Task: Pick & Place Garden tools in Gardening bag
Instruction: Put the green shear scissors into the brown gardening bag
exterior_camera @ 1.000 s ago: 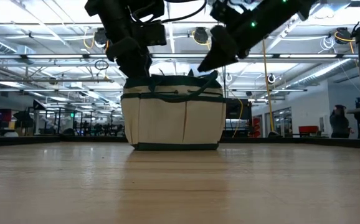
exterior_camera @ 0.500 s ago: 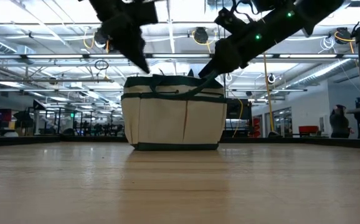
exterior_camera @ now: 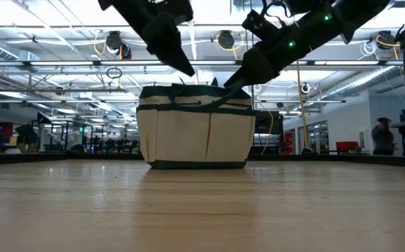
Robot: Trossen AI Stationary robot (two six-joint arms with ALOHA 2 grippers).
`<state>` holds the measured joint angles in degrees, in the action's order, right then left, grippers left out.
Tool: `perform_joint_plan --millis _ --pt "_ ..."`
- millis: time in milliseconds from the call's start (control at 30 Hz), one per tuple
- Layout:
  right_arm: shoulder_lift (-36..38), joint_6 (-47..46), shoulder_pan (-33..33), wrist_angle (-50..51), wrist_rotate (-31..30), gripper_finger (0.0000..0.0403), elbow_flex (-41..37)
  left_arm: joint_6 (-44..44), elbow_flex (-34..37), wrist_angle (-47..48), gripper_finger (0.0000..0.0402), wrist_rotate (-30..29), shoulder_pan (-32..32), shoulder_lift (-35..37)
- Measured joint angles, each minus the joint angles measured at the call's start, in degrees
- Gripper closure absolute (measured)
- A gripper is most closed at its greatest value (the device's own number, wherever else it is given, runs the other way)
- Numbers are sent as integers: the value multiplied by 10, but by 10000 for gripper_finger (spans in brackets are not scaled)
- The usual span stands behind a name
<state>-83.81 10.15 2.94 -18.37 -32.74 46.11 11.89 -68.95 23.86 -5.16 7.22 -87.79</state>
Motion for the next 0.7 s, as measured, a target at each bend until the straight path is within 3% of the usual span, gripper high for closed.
perform_joint_plan --millis 200,500,700 --pt "0 10 3 13 0 252 0 6 0 3 314 -4 0 -32" --pt "44 169 44 57 7 252 0 -6 -1 19 314 -7 9 -47" --pt "67 223 43 104 171 252 0 -11 -1 32 314 -6 17 -47"
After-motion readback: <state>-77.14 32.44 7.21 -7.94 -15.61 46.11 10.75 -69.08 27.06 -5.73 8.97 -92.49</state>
